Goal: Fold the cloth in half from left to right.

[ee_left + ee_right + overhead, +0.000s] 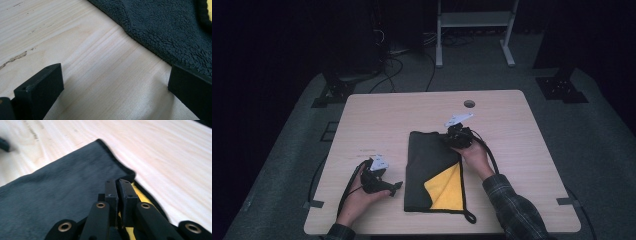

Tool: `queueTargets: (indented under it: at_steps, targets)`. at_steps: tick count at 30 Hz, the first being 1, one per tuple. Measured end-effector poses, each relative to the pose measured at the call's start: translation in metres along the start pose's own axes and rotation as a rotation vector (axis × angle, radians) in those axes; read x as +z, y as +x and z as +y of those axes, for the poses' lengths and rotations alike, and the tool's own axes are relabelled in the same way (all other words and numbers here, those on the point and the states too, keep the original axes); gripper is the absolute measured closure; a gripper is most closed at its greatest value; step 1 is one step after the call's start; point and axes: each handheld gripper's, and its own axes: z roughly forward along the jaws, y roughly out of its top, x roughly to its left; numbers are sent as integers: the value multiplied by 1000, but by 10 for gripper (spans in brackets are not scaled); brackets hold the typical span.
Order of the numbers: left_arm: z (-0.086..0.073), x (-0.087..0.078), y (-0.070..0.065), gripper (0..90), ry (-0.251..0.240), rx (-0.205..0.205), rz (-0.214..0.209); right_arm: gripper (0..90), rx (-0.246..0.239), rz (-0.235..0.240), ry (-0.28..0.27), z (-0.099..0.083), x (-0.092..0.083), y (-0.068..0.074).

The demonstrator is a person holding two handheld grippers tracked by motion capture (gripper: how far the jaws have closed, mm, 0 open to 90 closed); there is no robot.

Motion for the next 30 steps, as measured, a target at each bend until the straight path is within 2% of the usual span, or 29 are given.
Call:
queueTargets:
  at_steps: [6, 12, 19, 21, 22, 25, 28, 29, 30]
  targets:
    - [0, 0, 0, 0, 0, 0, 0, 850, 55, -72, -8, -5, -4, -19]
    - [0, 0, 0, 0, -1, 0, 1, 850, 116, -111, 24, -15, 1, -38]
    - [0, 0, 0, 0, -2, -3, 3, 849, 118, -138, 71, -19, 9, -49]
    - [0, 0, 0, 0, -1, -2, 4, 825, 106, -167, 97, -22, 13, -50]
    - [0, 0, 0, 0, -1, -3, 4, 780, 100, -184, 99, -24, 15, -50]
    - [0, 0, -1, 0, -1, -4, 5, 701, 134, -199, 87, -25, 12, -55]
    - [0, 0, -1, 0, -1, -4, 5, 686, 135, -219, 72, -24, 5, -56]
    - [0, 0, -1, 0, -1, -4, 5, 678, 131, -244, 69, -24, 1, -56]
    - [0, 0, -1, 0, -2, -4, 5, 676, 138, -240, 58, -24, -2, -57]
